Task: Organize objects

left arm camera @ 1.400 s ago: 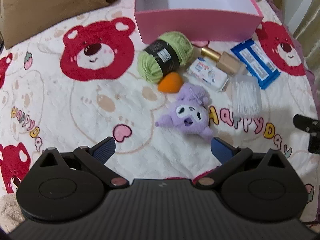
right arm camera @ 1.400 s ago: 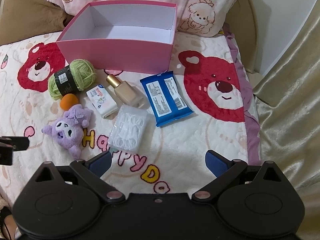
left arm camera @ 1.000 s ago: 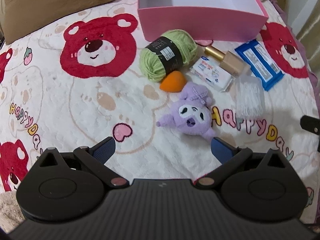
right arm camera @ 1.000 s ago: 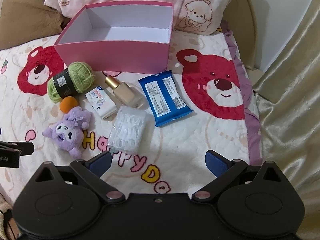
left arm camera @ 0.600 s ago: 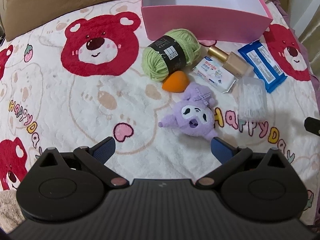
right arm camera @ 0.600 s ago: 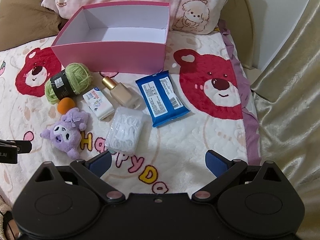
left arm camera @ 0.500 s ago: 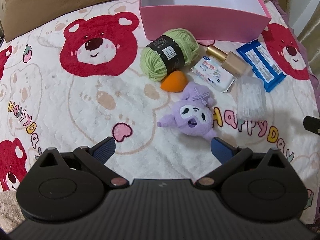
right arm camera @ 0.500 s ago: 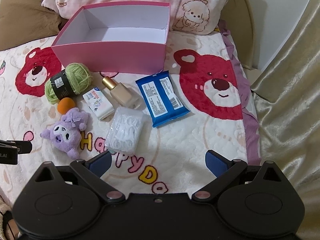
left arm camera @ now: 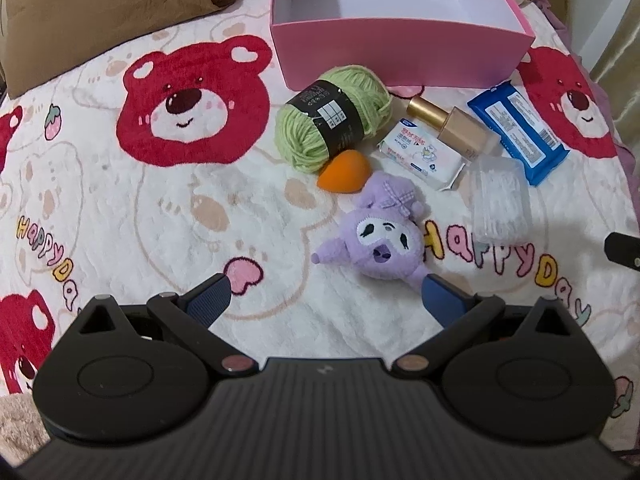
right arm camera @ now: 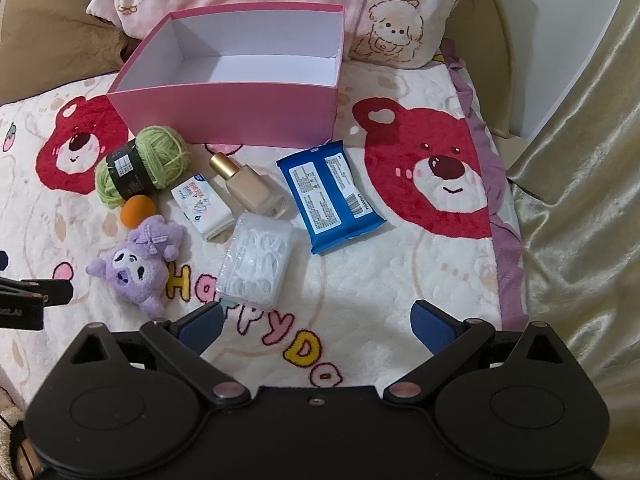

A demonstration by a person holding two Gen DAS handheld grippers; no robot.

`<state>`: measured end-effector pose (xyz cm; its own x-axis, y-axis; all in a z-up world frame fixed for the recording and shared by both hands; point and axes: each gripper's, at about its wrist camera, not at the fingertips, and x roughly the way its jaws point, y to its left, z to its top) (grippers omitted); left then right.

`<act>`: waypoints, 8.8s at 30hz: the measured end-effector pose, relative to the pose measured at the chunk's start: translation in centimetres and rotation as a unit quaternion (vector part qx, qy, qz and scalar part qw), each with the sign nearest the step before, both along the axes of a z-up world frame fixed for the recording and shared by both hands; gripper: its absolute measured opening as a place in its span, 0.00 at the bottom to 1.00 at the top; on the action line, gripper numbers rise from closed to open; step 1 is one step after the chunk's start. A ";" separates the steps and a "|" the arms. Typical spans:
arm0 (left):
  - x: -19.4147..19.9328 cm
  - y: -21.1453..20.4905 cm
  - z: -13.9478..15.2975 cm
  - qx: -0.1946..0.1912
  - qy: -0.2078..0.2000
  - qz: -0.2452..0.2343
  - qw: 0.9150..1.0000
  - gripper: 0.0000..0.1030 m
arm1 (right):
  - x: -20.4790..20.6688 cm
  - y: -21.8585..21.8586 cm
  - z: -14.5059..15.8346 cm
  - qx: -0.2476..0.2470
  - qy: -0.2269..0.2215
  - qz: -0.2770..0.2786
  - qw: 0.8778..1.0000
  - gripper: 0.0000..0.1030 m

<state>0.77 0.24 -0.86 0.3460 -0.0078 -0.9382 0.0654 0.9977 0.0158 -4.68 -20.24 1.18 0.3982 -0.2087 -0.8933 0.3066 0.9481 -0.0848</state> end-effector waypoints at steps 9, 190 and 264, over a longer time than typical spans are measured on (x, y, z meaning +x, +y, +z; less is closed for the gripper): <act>-0.2 0.2 0.4 -0.015 -0.006 -0.001 1.000 1.00 | 0.1 0.0 0.3 -0.004 0.000 0.003 1.000 0.98; 30.6 -9.8 -3.8 -0.208 -0.010 -0.133 0.969 0.34 | 21.2 -7.0 -2.2 -0.010 -0.118 0.202 0.972 0.39; 11.8 8.6 -9.0 -0.251 -0.118 -0.014 0.961 0.72 | 14.9 6.6 -12.1 0.019 -0.146 0.318 0.937 0.90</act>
